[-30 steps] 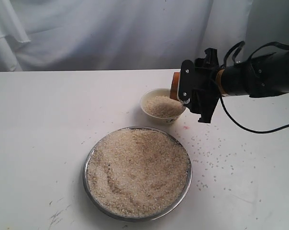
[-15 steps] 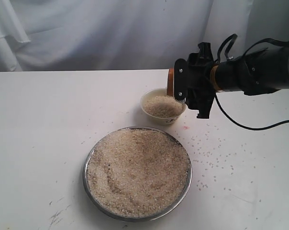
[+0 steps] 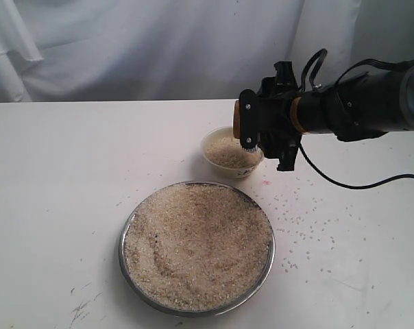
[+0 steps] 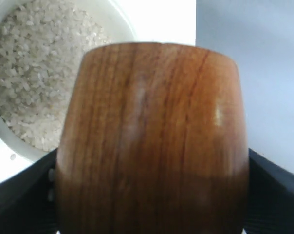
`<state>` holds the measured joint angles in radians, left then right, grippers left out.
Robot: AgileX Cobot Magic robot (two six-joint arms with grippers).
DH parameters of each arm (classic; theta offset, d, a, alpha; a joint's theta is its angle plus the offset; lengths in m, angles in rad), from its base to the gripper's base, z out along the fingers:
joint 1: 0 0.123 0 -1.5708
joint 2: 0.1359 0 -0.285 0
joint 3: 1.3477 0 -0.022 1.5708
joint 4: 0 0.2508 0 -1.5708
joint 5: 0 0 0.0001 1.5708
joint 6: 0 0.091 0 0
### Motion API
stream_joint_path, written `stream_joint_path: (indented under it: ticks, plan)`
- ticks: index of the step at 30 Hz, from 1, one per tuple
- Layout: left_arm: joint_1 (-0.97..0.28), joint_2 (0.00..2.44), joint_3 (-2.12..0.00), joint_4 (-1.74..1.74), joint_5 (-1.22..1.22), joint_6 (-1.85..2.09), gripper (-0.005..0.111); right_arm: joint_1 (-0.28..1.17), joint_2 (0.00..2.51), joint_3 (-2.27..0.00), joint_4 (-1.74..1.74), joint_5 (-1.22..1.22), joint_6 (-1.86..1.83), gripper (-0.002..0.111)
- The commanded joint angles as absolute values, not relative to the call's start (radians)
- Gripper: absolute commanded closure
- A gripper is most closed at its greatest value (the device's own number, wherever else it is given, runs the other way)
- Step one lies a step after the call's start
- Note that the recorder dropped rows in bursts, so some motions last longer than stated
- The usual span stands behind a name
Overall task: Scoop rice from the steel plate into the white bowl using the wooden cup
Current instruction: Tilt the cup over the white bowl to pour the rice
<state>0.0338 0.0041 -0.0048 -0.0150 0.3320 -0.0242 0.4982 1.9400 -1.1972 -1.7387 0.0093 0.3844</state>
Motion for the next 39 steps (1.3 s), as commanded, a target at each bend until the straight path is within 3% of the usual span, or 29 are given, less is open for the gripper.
stream_joint_path:
  ticks: [1, 39]
  plan:
    - [0.031, 0.0, 0.0, -0.014, 0.319, -0.024, 0.107, 0.503, 1.933, -1.202, -1.744, 0.041, 0.361, 0.108]
    - [0.031, 0.0, 0.0, -0.014, 0.319, -0.024, 0.107, 0.536, 1.933, -1.174, -1.744, 0.107, 0.045, 0.108]
